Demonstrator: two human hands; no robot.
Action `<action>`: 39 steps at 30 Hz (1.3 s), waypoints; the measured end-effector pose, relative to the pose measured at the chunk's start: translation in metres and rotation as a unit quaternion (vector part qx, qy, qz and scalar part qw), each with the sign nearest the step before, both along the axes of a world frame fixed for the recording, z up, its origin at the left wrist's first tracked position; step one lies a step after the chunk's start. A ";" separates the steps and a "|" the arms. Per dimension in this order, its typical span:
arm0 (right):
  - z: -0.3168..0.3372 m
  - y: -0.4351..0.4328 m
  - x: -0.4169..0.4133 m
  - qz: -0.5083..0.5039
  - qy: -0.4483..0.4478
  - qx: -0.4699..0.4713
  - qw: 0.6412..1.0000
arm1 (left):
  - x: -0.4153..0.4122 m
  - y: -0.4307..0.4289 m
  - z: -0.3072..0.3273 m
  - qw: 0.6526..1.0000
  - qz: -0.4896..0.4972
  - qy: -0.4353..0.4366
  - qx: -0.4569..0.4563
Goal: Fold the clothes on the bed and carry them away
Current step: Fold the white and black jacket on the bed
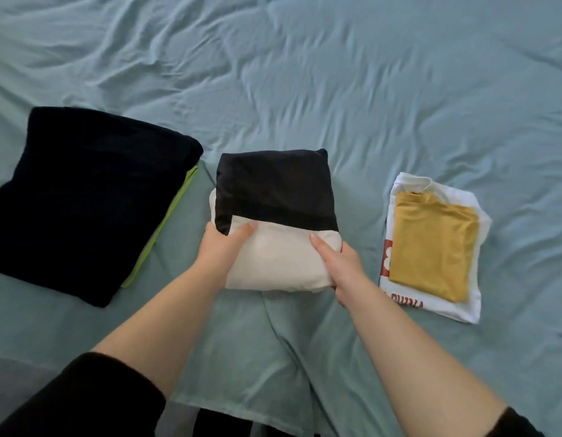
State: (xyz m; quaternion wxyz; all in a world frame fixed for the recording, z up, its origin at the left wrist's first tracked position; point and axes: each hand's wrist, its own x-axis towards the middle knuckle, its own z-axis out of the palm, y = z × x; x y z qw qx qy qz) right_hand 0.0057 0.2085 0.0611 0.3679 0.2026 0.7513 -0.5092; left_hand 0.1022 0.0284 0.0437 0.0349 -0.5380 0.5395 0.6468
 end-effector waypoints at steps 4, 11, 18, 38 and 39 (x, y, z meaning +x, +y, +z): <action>0.024 0.053 0.021 -0.044 0.065 0.018 0.997 | 0.003 0.050 0.023 0.999 -0.033 0.035 -0.011; 0.047 0.169 0.005 -0.122 0.124 0.031 0.984 | -0.049 0.156 0.046 0.990 -0.122 0.069 -0.002; 0.026 0.271 -0.085 -0.123 0.234 0.059 0.962 | -0.146 0.245 0.029 0.982 -0.139 0.123 -0.034; -0.077 0.321 -0.215 0.273 0.130 0.302 0.904 | -0.227 0.261 -0.059 0.661 -0.636 -0.142 -0.373; -0.077 0.325 -0.214 0.246 0.166 0.279 0.913 | -0.225 0.261 -0.060 0.662 -0.630 -0.119 -0.389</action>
